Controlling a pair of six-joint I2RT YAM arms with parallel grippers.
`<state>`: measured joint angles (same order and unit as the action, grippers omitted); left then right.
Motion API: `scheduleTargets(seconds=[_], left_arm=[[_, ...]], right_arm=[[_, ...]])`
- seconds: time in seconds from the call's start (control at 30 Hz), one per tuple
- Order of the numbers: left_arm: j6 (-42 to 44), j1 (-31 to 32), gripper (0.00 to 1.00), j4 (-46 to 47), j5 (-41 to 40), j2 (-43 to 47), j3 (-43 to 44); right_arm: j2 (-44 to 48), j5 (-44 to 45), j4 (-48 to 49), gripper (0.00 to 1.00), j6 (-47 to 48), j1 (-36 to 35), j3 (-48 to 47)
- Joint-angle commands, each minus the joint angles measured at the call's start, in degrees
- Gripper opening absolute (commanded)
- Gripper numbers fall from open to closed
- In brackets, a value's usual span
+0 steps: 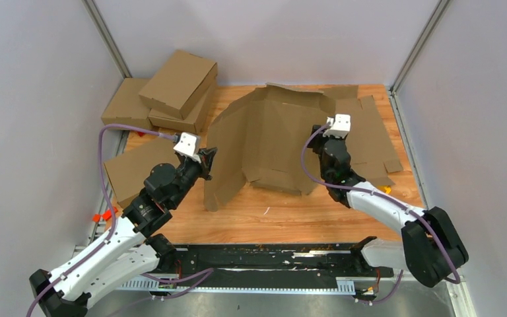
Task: Fold the paper box
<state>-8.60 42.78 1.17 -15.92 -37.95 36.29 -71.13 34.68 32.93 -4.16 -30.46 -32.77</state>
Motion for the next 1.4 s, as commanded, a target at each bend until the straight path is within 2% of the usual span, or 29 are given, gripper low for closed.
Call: scheduleTargets(seconds=[0.0,0.07,0.17,0.2,0.27,0.43,0.6,0.7,0.87,1.0,1.03,1.2,1.37], left_arm=[[1.0,0.3,0.00,3.9,1.1,0.2,0.4],[0.7,0.3,0.00,3.8,1.3,0.0,0.5],[0.8,0.3,0.00,3.8,1.2,0.2,0.5],[0.8,0.3,0.00,3.8,1.1,0.3,0.4],[0.8,0.3,0.00,3.7,1.1,0.3,0.5],[0.7,0.3,0.00,3.5,1.1,0.2,0.4],[0.5,0.3,0.00,3.4,0.9,0.3,0.6],[0.4,0.3,0.00,3.5,0.9,0.6,0.5],[0.1,0.3,0.00,3.7,1.2,0.6,0.5],[-1.1,0.3,0.00,3.6,2.1,0.8,1.2],[-1.7,0.3,0.00,3.6,2.3,0.9,1.5],[-2.3,0.3,0.00,4.2,3.4,1.2,3.5],[-1.8,0.3,0.00,12.2,5.3,1.3,0.4]], right_arm=[[2.0,-5.4,-16.0,0.60,-4.8,-0.2,-7.4],[3.5,-8.0,-19.1,0.67,-5.2,0.3,-8.4],[6.5,-10.5,-21.9,0.89,-5.5,1.5,-8.7],[7.4,-11.4,-23.2,0.93,-5.6,2.4,-8.9],[9.1,-13.8,-25.5,0.93,-6.1,5.7,-9.4],[9.8,-29.4,-25.2,0.87,-9.0,15.6,-8.9],[5.3,-38.1,-24.6,0.83,-8.3,17.2,-11.4],[3.2,-38.9,-23.4,0.75,-8.4,17.2,-12.5],[0.8,-39.9,-21.6,0.48,-9.5,17.2,-14.5],[-0.9,-41.1,-23.2,0.03,-10.5,17.1,-17.4],[-0.7,-40.6,-23.6,0.00,-10.8,16.8,-18.0],[1.7,-33.9,-23.3,0.00,-9.9,14.6,-19.3],[4.2,-17.9,-19.4,0.00,-14.0,10.0,-15.9]])
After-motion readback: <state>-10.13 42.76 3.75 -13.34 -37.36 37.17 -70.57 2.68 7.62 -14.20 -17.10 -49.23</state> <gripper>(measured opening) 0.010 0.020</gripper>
